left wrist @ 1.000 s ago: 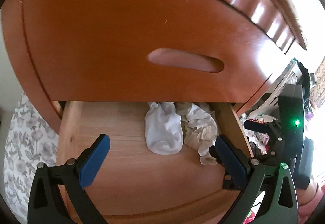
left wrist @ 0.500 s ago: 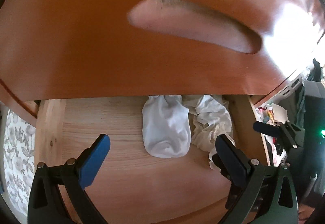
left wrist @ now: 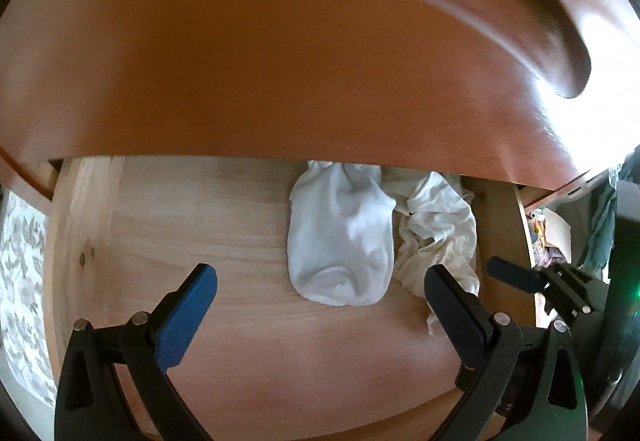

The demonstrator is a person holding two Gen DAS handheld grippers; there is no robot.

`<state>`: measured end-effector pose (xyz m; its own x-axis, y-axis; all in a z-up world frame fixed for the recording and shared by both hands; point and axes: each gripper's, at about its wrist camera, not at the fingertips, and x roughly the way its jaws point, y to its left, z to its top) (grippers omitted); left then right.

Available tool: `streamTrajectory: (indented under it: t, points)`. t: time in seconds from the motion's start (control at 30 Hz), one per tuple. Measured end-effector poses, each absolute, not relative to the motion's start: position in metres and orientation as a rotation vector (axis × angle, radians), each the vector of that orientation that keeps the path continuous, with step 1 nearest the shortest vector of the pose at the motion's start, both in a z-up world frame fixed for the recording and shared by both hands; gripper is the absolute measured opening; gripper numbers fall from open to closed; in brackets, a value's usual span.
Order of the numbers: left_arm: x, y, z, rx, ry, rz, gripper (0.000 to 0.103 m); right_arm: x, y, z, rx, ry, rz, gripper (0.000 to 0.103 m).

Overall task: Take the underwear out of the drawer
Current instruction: 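Reach the right tool into the drawer toward the crumpled white cloth, then close the right tool on the white cloth while the left tool reaches the white socks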

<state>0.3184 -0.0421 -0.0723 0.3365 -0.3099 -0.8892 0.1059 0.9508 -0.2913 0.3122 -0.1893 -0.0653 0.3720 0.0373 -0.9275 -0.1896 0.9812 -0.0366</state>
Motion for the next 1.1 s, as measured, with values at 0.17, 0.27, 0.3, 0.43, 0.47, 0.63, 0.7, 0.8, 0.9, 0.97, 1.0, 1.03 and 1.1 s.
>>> streamTrajectory:
  t: [0.17,0.27,0.3,0.43,0.47,0.63,0.7,0.8,0.9,0.97,1.0,1.03,1.1]
  points:
    - [0.316,-0.034,-0.069,-0.215,1.197,-0.275,0.103,0.313,-0.182,-0.072,-0.169,1.207,0.145,0.04]
    - [0.317,-0.038,-0.07,-0.178,1.214,-0.256,0.103,0.313,-0.181,-0.075,-0.168,1.208,0.149,0.027]
    - [0.318,-0.038,-0.068,-0.161,1.218,-0.252,0.103,0.313,-0.181,-0.076,-0.168,1.202,0.149,0.02]
    - [0.319,-0.053,-0.07,-0.091,1.242,-0.24,0.103,0.308,-0.178,-0.077,-0.176,1.185,0.16,0.009]
    - [0.32,-0.057,-0.071,-0.08,1.251,-0.239,0.103,0.306,-0.177,-0.078,-0.174,1.181,0.162,0.009]
    - [0.325,-0.074,-0.077,-0.041,1.296,-0.237,0.103,0.304,-0.18,-0.078,-0.121,1.176,0.176,0.01]
    - [0.329,-0.079,-0.079,-0.038,1.31,-0.234,0.103,0.307,-0.184,-0.077,-0.107,1.175,0.179,0.01]
    - [0.335,-0.079,-0.082,-0.067,1.337,-0.225,0.099,0.307,-0.187,-0.076,-0.103,1.171,0.186,0.01]
    - [0.342,-0.084,-0.082,-0.074,1.346,-0.208,0.088,0.306,-0.19,-0.074,-0.09,1.168,0.199,0.01]
    - [0.343,-0.086,-0.082,-0.068,1.351,-0.204,0.085,0.306,-0.193,-0.075,-0.075,1.167,0.204,0.01]
    - [0.344,-0.088,-0.083,-0.065,1.351,-0.194,0.08,0.306,-0.195,-0.076,-0.066,1.166,0.207,0.01]
    - [0.344,-0.088,-0.084,-0.067,1.355,-0.183,0.078,0.306,-0.196,-0.075,-0.058,1.164,0.21,0.01]
    - [0.344,-0.096,-0.091,-0.077,1.378,-0.175,0.071,0.305,-0.198,-0.074,-0.049,1.16,0.213,0.01]
